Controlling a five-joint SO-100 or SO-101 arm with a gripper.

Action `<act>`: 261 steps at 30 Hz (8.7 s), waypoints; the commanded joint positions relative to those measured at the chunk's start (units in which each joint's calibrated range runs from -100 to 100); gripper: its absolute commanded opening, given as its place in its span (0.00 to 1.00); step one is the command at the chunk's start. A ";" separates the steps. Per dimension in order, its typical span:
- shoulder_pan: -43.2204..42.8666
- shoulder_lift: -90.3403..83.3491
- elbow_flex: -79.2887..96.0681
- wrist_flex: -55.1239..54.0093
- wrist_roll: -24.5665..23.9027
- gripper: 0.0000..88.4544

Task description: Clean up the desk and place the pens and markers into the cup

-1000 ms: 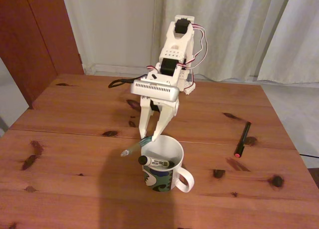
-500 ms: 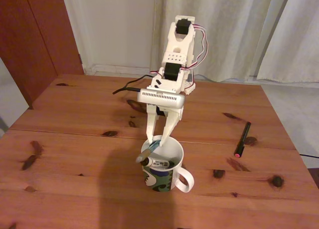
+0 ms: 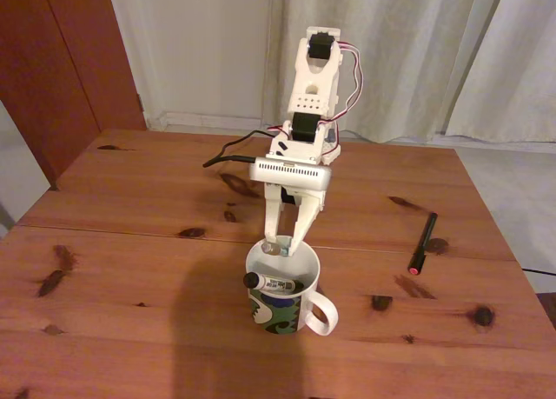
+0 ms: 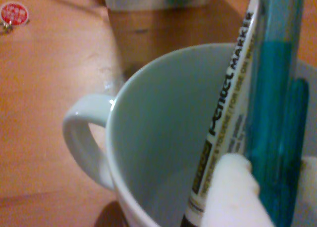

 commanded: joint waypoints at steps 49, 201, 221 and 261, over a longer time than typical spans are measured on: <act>-1.39 -19.71 -1.89 28.99 2.37 0.15; -29.94 9.33 -25.88 50.41 -32.10 0.25; -37.50 14.63 -29.40 50.58 -36.19 0.25; -37.09 14.21 -22.90 50.32 -36.03 0.25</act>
